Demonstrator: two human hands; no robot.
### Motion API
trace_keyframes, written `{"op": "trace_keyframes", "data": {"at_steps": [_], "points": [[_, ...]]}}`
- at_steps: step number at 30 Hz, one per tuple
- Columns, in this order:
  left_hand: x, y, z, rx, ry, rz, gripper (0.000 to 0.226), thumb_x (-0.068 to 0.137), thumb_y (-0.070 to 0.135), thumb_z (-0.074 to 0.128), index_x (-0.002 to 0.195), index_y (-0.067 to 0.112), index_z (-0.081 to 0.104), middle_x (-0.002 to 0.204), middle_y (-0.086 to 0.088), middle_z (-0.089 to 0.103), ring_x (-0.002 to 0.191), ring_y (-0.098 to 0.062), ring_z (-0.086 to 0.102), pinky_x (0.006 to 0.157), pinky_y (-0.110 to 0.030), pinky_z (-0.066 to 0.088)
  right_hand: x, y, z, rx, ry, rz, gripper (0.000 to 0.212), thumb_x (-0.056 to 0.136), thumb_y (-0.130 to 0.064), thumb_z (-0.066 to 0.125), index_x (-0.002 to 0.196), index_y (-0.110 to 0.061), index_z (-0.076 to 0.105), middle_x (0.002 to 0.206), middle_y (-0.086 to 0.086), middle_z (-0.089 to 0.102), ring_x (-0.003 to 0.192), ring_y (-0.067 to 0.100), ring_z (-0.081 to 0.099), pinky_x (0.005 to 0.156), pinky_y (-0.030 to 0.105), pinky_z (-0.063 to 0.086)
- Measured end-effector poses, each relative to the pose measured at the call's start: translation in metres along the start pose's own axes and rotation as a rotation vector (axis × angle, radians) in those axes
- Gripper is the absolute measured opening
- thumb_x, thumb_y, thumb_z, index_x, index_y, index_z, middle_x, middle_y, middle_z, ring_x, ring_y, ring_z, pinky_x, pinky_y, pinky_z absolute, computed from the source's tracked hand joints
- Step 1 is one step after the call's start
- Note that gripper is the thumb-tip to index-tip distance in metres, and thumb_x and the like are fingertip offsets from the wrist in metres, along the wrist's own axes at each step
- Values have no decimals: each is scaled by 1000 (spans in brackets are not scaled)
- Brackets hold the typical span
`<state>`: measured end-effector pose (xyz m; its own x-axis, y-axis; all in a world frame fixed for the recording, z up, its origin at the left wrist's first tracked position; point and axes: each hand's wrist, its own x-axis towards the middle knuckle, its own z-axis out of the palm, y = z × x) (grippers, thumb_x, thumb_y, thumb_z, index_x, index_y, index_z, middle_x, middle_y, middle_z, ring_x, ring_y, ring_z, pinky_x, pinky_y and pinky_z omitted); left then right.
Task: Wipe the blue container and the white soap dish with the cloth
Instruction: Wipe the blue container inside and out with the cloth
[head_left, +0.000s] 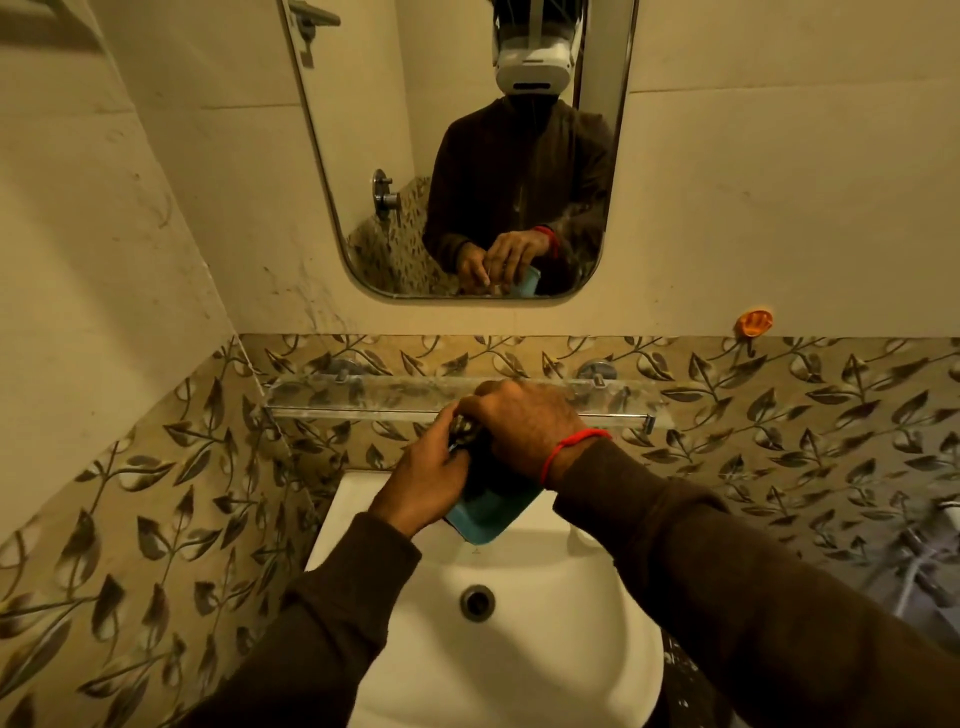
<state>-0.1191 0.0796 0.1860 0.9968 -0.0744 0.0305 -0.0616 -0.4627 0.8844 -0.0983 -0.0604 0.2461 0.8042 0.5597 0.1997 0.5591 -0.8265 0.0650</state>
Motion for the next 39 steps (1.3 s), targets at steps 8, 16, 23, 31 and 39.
{"op": "trace_keyframes", "data": {"at_steps": [8, 16, 23, 31, 39], "points": [[6, 14, -1, -29, 432, 253, 51, 103, 8, 47, 147, 32, 39, 133, -1, 60, 117, -10, 59, 88, -12, 47, 20, 8, -13, 431, 345, 208, 36, 83, -22, 63, 119, -22, 57, 114, 6, 65, 104, 29, 60, 86, 46, 53], [2, 22, 10, -335, 637, 279, 38, 102, 28, 48, 140, 26, 43, 134, -3, 60, 117, -9, 61, 88, -14, 55, 24, -1, -10, 579, 661, 274, 36, 80, -21, 68, 115, -20, 62, 110, 2, 69, 101, 20, 63, 86, 41, 55], [1, 35, 32, -745, 604, 153, 28, 107, 31, 40, 133, 41, 40, 129, 7, 56, 114, -8, 61, 95, -41, 57, 34, 3, -16, 876, 645, 570, 27, 81, -24, 69, 108, -18, 66, 101, 5, 71, 97, 21, 64, 83, 28, 50], [20, 38, 0, -306, 348, 234, 47, 101, 14, 47, 143, 35, 47, 138, 1, 57, 128, -18, 53, 107, -43, 48, 25, 5, -10, 470, 420, 198, 39, 82, -12, 64, 121, -14, 61, 116, 9, 66, 106, 27, 61, 93, 41, 51], [26, 38, -10, -114, 666, 487, 53, 99, 4, 49, 147, 27, 46, 138, -7, 56, 128, -16, 54, 103, -43, 52, 21, 1, -6, 759, 609, 425, 32, 79, -24, 68, 110, -22, 63, 101, 2, 72, 93, 20, 66, 81, 38, 56]]}}
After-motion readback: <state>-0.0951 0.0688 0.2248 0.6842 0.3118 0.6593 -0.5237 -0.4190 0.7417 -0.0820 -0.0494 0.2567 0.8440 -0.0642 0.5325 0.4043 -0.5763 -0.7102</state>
